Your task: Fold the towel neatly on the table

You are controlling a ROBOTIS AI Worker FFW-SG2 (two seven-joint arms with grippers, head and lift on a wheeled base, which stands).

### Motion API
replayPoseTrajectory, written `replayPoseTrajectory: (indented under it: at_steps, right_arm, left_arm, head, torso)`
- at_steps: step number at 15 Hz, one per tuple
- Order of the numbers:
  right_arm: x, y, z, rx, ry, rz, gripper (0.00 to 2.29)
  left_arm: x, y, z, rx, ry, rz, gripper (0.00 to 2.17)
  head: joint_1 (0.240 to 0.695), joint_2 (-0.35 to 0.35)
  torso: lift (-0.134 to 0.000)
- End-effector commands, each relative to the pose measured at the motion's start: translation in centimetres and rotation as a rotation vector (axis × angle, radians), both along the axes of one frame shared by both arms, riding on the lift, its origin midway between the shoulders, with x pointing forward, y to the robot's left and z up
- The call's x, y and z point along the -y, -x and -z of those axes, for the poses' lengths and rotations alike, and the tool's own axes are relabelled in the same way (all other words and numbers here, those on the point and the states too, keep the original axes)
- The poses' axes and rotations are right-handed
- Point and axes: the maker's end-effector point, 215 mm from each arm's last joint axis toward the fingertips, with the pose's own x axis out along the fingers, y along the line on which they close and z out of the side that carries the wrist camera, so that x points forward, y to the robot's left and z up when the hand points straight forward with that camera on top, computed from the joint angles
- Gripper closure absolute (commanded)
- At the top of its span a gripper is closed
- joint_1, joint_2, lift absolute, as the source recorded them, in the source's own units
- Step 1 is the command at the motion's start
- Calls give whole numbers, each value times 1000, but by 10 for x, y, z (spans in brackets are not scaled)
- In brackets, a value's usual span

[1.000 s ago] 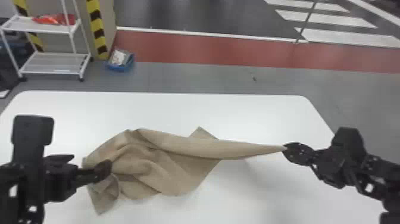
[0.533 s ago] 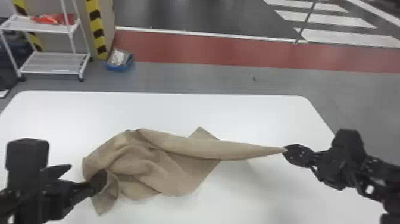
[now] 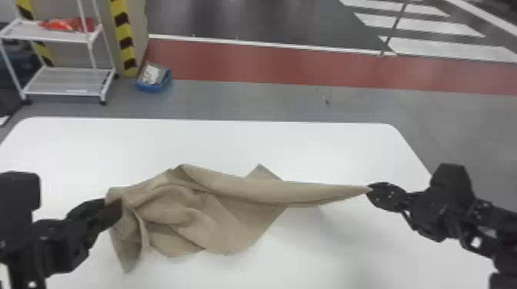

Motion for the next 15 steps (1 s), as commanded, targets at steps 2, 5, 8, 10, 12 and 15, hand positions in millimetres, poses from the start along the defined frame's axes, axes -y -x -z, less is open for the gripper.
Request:
replayPoseTrajectory:
  at_steps: [2,5,8,10,12,15]
  right_arm:
    - [12,-4,-2,44,58,36,1359]
    - [15,-15,-2,94,165,67,1359]
    - [3,-12,6,76,214,35,1359]
    - [-10,-8,16,53,239,7,1359]
    - [-16,-5,24,30,251,-3,1359]
    - [-6,-6,25,8,254,28,1359]
  left_arm:
    - [-20,-12,-33,10,21,-21,2142]
    - [-31,-41,-77,29,19,-21,2142]
    - [-40,-89,-72,-45,39,-35,2142]
    - [-46,-119,-60,-89,41,-55,2138]
    - [-57,-133,-39,-143,10,-98,616]
    - [-86,-111,-17,-176,13,-159,-1]
  head:
    - [695,-171]
    - [695,-164]
    - [695,-148]
    - [695,-119]
    - [695,-96]
    - [695,-65]
  torso:
    - [-124]
    - [-124]
    - [-124]
    - [-124]
    - [-124]
    - [-124]
